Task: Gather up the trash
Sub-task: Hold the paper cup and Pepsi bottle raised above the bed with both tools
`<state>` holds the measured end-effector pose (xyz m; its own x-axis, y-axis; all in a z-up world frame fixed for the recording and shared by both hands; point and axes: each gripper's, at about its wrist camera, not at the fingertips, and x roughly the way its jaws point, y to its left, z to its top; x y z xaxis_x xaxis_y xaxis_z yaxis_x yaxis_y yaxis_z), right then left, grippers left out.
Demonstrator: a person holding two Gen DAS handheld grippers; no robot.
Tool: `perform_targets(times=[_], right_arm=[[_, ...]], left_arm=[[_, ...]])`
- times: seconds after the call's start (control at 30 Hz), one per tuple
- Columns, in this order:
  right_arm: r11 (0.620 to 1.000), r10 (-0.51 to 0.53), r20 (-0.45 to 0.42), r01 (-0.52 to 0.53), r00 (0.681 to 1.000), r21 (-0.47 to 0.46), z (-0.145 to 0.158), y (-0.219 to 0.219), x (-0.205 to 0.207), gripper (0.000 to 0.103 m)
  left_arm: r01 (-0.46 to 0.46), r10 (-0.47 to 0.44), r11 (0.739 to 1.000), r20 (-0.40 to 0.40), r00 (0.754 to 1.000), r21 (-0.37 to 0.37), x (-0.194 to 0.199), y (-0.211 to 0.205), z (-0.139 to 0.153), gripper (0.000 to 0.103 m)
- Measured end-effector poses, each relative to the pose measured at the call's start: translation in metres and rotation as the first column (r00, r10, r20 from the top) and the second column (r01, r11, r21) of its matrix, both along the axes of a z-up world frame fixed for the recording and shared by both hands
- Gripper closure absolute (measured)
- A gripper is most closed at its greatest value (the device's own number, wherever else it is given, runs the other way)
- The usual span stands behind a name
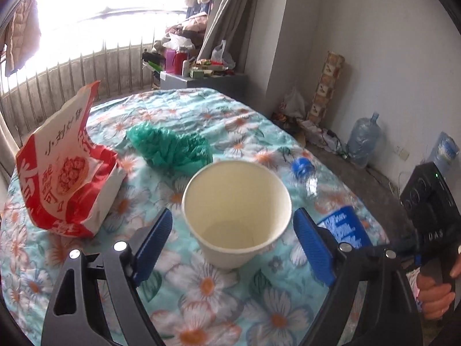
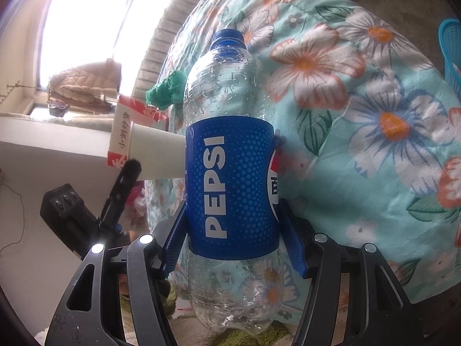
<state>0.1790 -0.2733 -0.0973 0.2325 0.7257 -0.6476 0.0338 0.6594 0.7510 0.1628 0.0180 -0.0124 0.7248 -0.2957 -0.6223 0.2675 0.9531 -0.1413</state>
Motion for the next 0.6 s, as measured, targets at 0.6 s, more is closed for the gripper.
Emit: perform_targets(times=[0.6], right_arm=[[0.988,0.050,0.058,-0.041,0.997,-0.146,0.020,-0.007,-0.020,0.045]], left_arm=[[0.023,-0.023,1.000,0.002,1.000,0.018,-0.019,-0.017,0.010,0.037]])
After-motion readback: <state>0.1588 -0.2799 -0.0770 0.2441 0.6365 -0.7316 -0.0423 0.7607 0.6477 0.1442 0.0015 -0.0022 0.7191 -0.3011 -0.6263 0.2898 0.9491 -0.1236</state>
